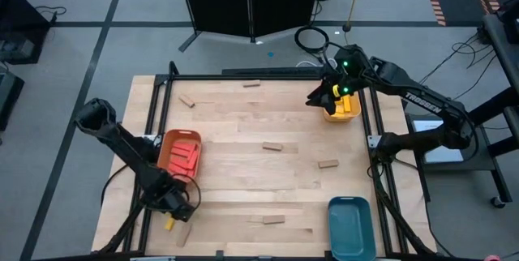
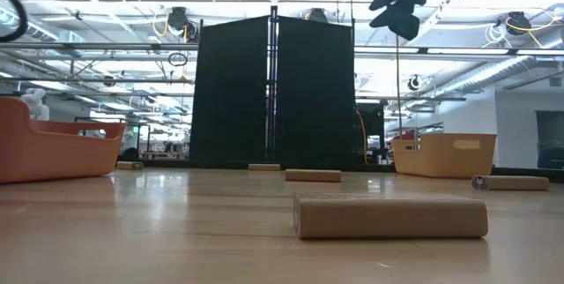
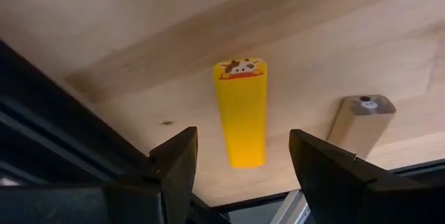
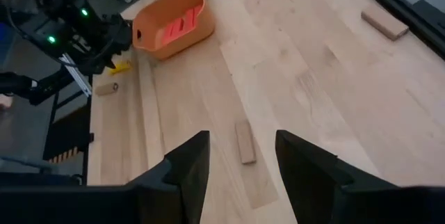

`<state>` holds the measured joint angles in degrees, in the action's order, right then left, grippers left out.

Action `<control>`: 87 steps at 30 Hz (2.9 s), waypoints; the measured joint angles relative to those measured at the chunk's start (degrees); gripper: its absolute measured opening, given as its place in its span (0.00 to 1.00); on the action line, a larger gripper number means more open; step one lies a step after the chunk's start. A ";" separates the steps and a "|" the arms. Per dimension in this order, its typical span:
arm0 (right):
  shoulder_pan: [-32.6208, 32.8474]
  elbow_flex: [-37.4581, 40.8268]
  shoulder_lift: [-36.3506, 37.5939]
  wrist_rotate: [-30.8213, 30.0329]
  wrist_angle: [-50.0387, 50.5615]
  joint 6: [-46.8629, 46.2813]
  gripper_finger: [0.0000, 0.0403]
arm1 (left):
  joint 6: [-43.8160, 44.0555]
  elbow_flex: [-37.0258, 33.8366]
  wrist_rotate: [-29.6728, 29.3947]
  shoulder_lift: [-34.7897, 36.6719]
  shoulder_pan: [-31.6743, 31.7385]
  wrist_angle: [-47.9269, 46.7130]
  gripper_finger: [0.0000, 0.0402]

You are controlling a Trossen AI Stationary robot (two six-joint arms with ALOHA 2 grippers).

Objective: Sort blocks
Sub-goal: Put the yellow block into the yellow bin

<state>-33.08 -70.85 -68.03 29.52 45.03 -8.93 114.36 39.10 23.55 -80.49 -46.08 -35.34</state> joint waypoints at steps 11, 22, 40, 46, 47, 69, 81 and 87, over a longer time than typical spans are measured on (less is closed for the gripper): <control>0.19 0.00 -0.04 -2.61 -1.15 -2.40 0.39 | 2.26 -2.02 -3.75 -5.05 -2.47 7.45 0.55; 0.19 0.00 -0.04 -2.71 -2.23 -2.43 0.39 | -5.08 0.43 -4.33 -7.43 -2.66 4.22 0.30; 0.19 0.00 -0.04 -2.66 -5.32 -2.43 0.39 | -13.61 8.28 -15.75 -3.54 -3.05 -0.17 0.21; 0.19 0.00 -0.04 -2.48 -10.49 -2.43 0.39 | -26.75 10.50 -27.85 4.43 0.89 -0.09 0.21; 0.19 0.00 -0.07 -2.50 -12.02 -2.43 0.39 | -28.74 10.52 -30.41 5.95 2.04 -0.07 0.21; 21.54 0.00 -8.93 3.46 -38.48 -7.71 0.54 | -94.83 10.60 -40.71 17.86 38.13 48.85 0.20; 23.45 0.01 -12.70 -4.07 -48.12 -13.58 0.66 | -98.63 10.57 -30.00 10.08 43.11 65.88 0.20; 23.45 0.02 -14.13 -3.98 -49.06 -17.52 0.66 | -99.78 10.59 -29.70 7.47 44.24 69.83 0.20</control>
<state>-9.63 -70.83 -82.16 25.54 -4.03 -26.45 14.57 49.69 -6.15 -73.02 -1.84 34.50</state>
